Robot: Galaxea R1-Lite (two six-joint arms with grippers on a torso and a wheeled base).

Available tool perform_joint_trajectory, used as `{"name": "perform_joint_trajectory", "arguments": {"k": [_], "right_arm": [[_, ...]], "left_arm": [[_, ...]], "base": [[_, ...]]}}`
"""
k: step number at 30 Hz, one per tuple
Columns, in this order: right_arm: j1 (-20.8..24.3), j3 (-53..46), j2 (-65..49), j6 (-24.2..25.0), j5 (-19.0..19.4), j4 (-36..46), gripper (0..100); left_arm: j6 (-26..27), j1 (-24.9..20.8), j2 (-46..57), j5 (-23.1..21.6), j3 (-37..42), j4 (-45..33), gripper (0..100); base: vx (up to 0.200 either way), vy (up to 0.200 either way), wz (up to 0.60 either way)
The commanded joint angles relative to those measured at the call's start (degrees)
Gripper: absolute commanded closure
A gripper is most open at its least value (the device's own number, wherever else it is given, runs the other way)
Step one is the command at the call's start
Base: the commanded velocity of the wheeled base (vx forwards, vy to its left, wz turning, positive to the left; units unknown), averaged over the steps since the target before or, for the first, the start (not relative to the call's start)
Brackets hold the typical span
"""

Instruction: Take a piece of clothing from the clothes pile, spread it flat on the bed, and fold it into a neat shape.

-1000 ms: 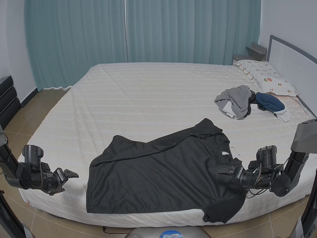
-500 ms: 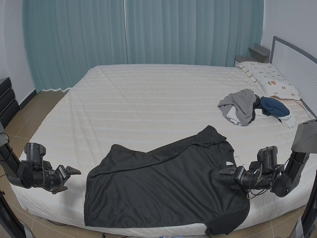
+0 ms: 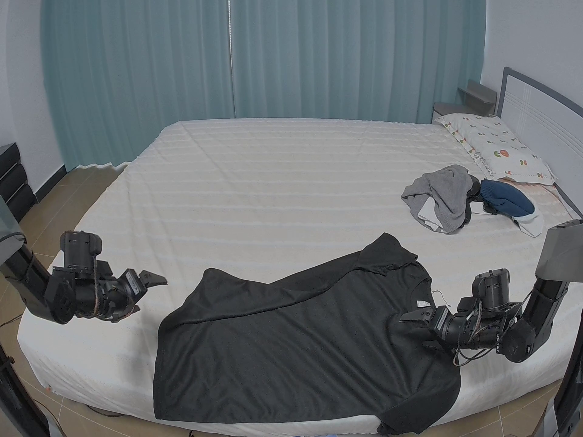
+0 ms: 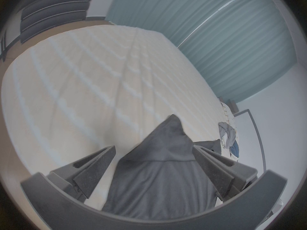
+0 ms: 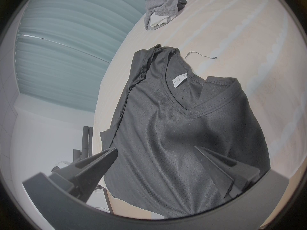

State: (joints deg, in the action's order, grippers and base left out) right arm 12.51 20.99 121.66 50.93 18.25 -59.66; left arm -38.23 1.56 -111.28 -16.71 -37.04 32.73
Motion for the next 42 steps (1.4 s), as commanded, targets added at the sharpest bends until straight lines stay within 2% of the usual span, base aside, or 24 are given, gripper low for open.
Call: {"name": "perform_joint_trajectory", "arguments": {"k": [1,8,10,12,15,18,24,28,38,39,42], "right_arm": [[-0.2,0.0,0.5,0.0,0.1,0.0,0],[0.8,0.5,2.9,-0.1,0.2,-0.2,0],[0.8,0.5,3.1,-0.1,0.2,-0.5,0],[1.0,0.5,4.8,-0.2,-0.1,-2.8,0],[1.9,-0.3,6.0,-0.4,-0.4,-5.8,0],[2.0,-1.0,6.3,-0.5,-0.7,-7.1,0],[2.1,-1.0,6.6,-0.4,-0.7,-7.1,0],[2.1,-1.1,6.6,-0.4,-0.7,-7.5,0],[2.1,-1.2,6.7,-0.4,-0.7,-7.6,0],[2.1,-1.2,6.7,-0.4,-0.7,-7.6,0],[2.1,-1.2,6.7,-0.4,-0.7,-7.6,0]], "left_arm": [[-3.5,-4.4,-5.6,0.5,-8.2,0.0,0],[-4.5,-8.2,-17.5,1.9,-21.1,0.1,0],[-4.5,-8.5,-18.8,2.3,-22.2,0.1,0],[-4.7,-8.9,-24.2,4.1,-27.7,0.1,0],[-6.9,-8.9,-26.4,7.5,-31.9,-0.3,0],[-10.1,-8.9,-26.6,7.2,-31.2,0.2,0],[-10.0,-9.1,-27.0,7.1,-30.3,0.5,0],[-10.0,-9.5,-28.1,7.3,-30.0,4.1,0],[-9.9,-11.5,-28.2,7.8,-28.2,7.1,0],[-9.9,-11.5,-28.3,7.8,-28.2,7.1,100],[-9.8,-11.6,-28.6,8.2,-28.4,7.2,100]], "base": [[0.0,0.0,0.0],[0.0,0.0,0.0],[0.0,0.0,0.0],[0.0,0.0,0.0],[0.0,0.0,0.0],[0.0,0.0,0.0],[0.0,0.0,0.0],[0.0,0.0,0.0],[0.0,0.0,0.0],[0.0,0.0,0.0],[0.0,0.0,0.0]]}}
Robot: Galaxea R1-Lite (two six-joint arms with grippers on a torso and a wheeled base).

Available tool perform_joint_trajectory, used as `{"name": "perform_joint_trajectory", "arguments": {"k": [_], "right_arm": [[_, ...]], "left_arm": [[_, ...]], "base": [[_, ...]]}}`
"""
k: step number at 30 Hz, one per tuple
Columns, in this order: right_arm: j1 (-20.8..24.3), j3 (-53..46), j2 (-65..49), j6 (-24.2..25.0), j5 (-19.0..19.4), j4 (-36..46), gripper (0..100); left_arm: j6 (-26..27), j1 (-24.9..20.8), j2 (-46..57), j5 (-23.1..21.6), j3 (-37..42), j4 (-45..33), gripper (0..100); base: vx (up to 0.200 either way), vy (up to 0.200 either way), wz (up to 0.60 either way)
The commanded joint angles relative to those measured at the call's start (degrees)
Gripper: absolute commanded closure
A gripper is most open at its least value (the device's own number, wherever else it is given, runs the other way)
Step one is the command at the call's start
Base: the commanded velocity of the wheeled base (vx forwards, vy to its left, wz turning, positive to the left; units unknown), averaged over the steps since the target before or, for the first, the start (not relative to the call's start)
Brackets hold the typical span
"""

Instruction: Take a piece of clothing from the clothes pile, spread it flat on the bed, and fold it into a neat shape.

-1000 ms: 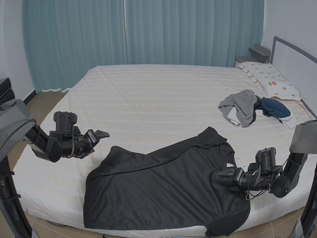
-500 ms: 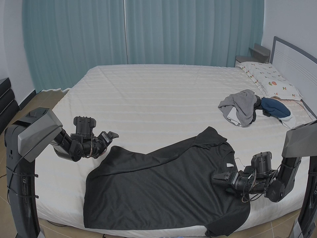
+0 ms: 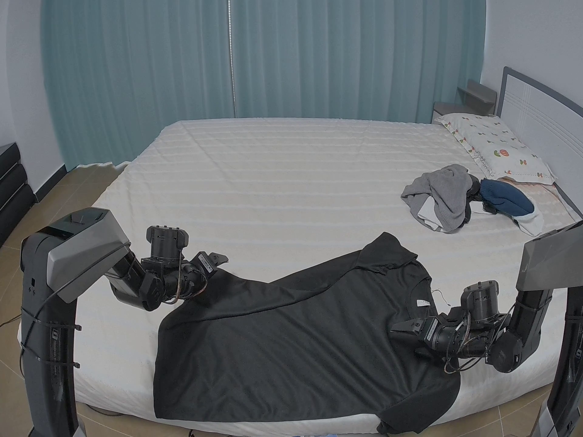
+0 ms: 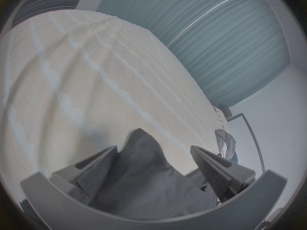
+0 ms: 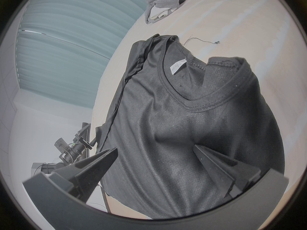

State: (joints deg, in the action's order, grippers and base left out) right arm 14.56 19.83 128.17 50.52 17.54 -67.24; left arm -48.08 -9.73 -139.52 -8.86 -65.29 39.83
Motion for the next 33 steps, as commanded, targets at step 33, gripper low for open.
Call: {"name": "perform_joint_trajectory", "arguments": {"k": [33], "right_arm": [[-0.4,0.7,-0.4,3.9,0.0,-1.7,0]], "left_arm": [[-0.4,5.2,-8.8,11.1,-13.3,14.3,100]], "base": [[0.0,0.0,0.0]]}}
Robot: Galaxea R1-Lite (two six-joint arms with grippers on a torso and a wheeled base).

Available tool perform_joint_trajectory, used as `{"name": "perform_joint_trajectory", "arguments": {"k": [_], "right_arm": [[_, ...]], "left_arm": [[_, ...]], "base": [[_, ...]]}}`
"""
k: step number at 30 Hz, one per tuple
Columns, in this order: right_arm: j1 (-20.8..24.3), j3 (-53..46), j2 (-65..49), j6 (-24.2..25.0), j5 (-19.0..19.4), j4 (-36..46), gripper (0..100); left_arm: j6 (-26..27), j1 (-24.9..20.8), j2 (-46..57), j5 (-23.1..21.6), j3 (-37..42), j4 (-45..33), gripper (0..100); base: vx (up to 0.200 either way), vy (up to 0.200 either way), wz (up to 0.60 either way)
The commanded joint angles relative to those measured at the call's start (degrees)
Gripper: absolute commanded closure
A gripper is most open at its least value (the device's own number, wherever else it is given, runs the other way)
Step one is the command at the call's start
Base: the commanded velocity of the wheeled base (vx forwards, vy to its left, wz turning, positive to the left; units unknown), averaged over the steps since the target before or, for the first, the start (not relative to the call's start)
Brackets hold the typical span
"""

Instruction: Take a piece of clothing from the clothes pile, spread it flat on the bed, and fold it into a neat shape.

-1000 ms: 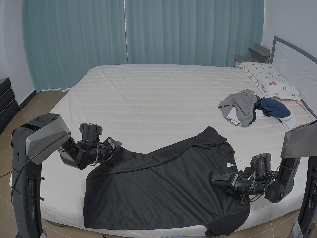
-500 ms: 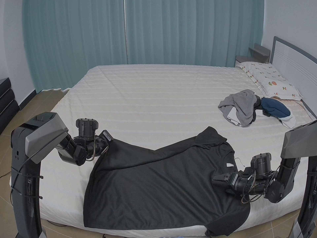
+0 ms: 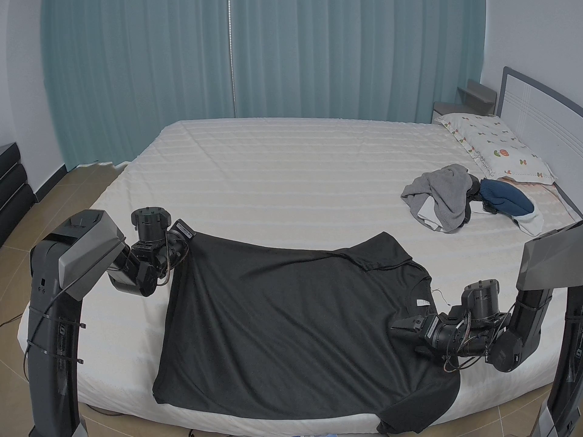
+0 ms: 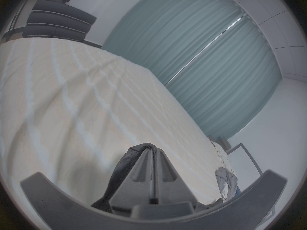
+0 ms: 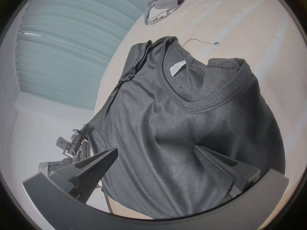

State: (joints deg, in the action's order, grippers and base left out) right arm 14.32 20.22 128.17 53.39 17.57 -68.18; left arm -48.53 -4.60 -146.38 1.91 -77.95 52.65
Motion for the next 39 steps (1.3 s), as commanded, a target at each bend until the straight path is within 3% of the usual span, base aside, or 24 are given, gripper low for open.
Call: {"name": "perform_joint_trajectory", "arguments": {"k": [1,8,12,21,23,26,29,36,39], "right_arm": [[-0.2,0.3,-0.4,1.2,-0.1,-1.3,0],[-1.8,-1.2,-0.7,1.3,-1.2,-8.0,0],[-4.7,-1.3,-2.6,1.1,-5.4,-15.8,0],[-4.0,7.8,-1.4,-1.2,-6.2,-15.4,0],[-3.2,14.7,0.0,-6.1,-6.3,-8.0,0],[-1.0,23.6,4.4,-8.9,-8.9,1.9,0],[1.0,32.5,9.6,-9.8,-12.6,4.5,0],[2.3,48.2,17.0,-10.3,-13.6,20.0,0],[2.0,50.9,18.9,-10.5,-13.7,22.7,0]], "left_arm": [[0.0,0.1,-2.1,0.3,-0.7,1.8,100],[0.3,0.8,-4.9,3.1,-4.1,3.4,100],[0.4,0.9,-6.1,3.7,-5.3,2.8,100],[0.2,0.6,-6.5,3.5,-4.5,2.7,100],[0.1,0.6,-6.8,3.5,-4.6,2.7,100],[0.2,0.6,-7.0,3.7,-4.5,2.7,100],[0.2,0.6,-7.2,3.8,-4.4,2.6,100],[0.2,0.6,-6.7,3.8,-2.9,2.7,100],[0.2,0.6,-6.7,3.8,-2.9,2.7,100]], "base": [[0.0,0.0,0.0],[0.0,0.0,0.0],[0.0,0.0,0.0],[0.0,0.0,0.0],[0.0,0.0,0.0],[0.0,0.0,0.0],[0.0,0.0,0.0],[0.0,0.0,0.0],[0.0,0.0,0.0]]}}
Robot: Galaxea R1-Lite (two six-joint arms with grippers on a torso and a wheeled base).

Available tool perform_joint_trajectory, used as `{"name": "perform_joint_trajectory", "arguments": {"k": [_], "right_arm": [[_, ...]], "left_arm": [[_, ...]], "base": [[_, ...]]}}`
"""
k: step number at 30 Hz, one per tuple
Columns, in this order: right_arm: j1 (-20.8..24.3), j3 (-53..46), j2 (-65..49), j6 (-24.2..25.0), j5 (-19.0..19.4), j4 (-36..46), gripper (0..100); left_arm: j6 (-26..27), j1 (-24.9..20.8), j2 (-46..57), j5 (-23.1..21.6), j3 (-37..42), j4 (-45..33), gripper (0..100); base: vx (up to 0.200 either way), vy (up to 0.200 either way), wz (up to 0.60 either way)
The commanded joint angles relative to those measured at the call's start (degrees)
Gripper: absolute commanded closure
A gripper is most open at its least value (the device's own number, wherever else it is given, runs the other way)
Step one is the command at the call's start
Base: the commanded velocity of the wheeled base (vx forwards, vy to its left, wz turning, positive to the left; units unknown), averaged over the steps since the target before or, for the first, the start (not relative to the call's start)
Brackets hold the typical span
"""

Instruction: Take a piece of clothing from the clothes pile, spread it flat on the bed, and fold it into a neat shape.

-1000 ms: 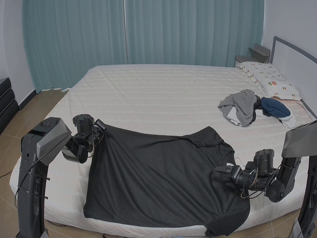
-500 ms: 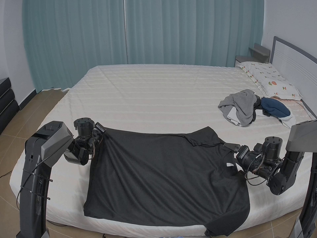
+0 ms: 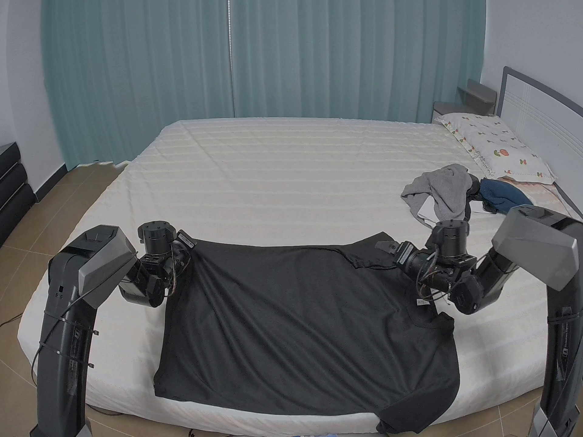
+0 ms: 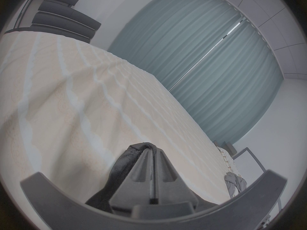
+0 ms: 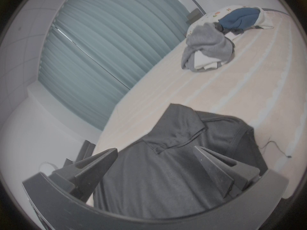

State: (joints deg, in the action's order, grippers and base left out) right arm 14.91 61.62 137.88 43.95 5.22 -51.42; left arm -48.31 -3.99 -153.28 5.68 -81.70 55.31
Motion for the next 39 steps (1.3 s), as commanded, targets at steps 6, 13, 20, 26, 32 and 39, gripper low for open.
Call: {"name": "perform_joint_trajectory", "arguments": {"k": [6,13,20,26,32,39], "right_arm": [[0.6,17.0,12.6,-2.2,-1.3,9.3,0],[-0.5,29.4,15.6,-3.3,-2.7,15.1,0],[-3.2,46.0,19.2,-3.3,-6.1,14.3,0],[-5.4,53.0,25.2,-4.7,-12.2,12.4,0],[-7.3,53.0,25.8,-7.6,-12.5,12.2,0],[-9.9,39.2,18.6,-9.5,-10.0,11.7,0]], "left_arm": [[0.1,0.0,0.3,0.0,1.3,0.0,100],[0.1,0.0,0.2,0.0,1.5,-0.2,100],[0.1,0.0,0.2,0.1,1.4,-0.6,100],[0.2,0.0,0.0,0.1,1.2,-0.6,100],[0.2,0.0,-0.1,0.1,1.1,-0.6,100],[0.2,0.0,-0.2,0.0,0.8,-1.3,100]], "base": [[0.0,0.0,0.0],[0.0,0.0,0.0],[0.0,0.0,0.0],[0.0,0.0,0.0],[0.0,0.0,0.0],[0.0,0.0,0.0]]}}
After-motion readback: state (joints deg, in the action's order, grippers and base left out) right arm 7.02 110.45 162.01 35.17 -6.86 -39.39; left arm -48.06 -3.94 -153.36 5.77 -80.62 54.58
